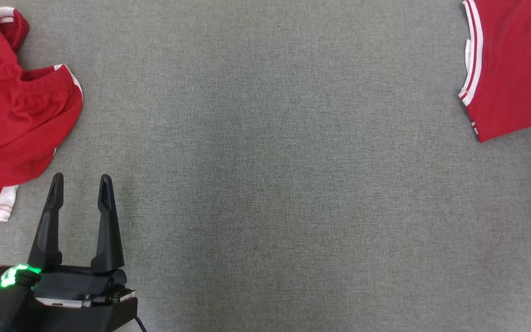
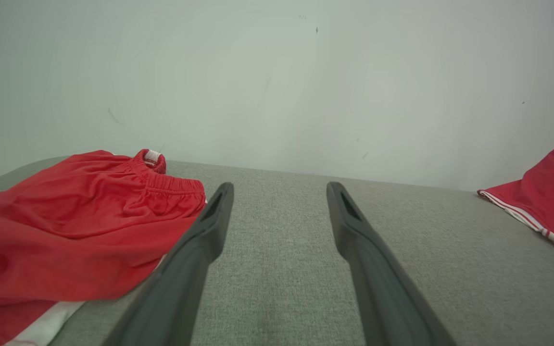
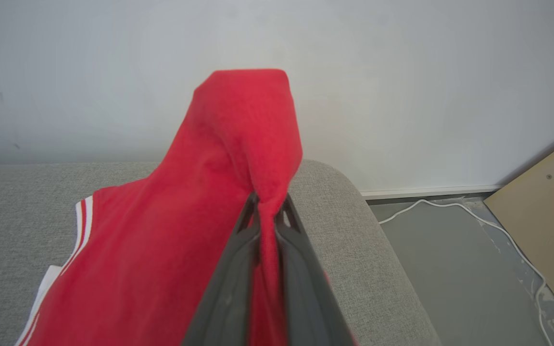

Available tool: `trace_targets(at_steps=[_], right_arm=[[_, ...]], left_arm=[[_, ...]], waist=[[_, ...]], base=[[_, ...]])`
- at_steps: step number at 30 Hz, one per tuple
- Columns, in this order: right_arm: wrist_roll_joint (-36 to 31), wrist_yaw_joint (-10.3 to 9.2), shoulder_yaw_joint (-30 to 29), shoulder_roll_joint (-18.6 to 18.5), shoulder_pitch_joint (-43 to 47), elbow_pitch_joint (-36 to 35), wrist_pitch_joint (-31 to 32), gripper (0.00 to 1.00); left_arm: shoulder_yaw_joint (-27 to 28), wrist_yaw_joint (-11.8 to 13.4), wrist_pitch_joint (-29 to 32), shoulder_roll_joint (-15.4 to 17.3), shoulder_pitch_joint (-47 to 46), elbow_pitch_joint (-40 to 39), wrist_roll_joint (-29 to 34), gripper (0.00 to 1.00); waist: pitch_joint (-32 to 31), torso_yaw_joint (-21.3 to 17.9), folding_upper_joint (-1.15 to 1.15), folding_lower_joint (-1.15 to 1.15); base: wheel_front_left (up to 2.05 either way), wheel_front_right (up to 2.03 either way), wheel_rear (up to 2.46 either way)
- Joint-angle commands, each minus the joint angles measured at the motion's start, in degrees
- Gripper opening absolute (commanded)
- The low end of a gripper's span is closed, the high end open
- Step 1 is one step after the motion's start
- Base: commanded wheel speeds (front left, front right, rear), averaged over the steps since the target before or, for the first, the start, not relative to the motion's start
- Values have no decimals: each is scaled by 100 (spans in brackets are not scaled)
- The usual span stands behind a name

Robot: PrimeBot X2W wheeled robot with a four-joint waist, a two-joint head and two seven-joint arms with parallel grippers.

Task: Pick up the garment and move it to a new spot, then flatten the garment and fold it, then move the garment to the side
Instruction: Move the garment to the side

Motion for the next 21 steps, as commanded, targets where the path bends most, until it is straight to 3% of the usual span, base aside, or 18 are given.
trace_targets(at_steps=[1,2,3,4,5,11,21], right_arm=[[-93,2,71,27,-107,75,-87,0],[-93,2,71,27,-107,75,-87,0],[-151,2,100,10,-153,116,-144,21],[-213,2,126,-2,-194,148,-210,73],[-269,2,151,-2,-241,214,-255,100],[-593,2,255,92,-478,501,-628,100],[-96,2,-125,669,-97,38,-1064,100]], left_arm=[[-17,7,-20,37,86,-23,57,100],[-17,7,-20,37,86,-23,57,100],[-24,1,-20,42,76,-18,57,100],[-32,-5,-20,43,66,-12,57,100],[-32,-5,-20,48,60,-9,59,100],[10,40,-20,47,100,-27,53,100],[32,68,-20,-17,238,333,-168,100]], waist=[[22,-4,-1,0],[22,-4,-1,0],[30,1,-1,0],[38,9,-1,0],[44,14,-1,0],[53,-8,-1,0],[-472,-136,-1,0]], base=[[0,0,0],[0,0,0],[0,0,0],[0,0,0],[0,0,0],[0,0,0],[0,0,0]])
